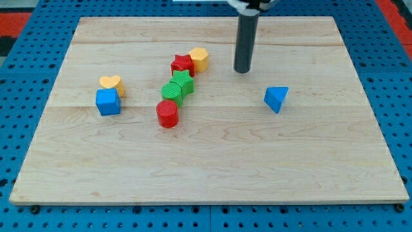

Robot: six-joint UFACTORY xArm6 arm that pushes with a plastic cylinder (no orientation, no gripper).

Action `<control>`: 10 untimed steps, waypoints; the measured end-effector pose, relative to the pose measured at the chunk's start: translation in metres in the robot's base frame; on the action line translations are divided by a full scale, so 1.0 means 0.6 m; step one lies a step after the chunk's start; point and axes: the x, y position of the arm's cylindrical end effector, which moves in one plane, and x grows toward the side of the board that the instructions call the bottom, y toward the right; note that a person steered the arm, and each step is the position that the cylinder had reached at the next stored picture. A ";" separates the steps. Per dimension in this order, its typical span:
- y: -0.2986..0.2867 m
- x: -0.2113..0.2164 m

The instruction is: Push the yellow hexagon up and left a bit

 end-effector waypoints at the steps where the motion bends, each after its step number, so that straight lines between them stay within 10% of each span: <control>1: -0.050 0.029; 6: -0.103 -0.198; 10: -0.137 -0.196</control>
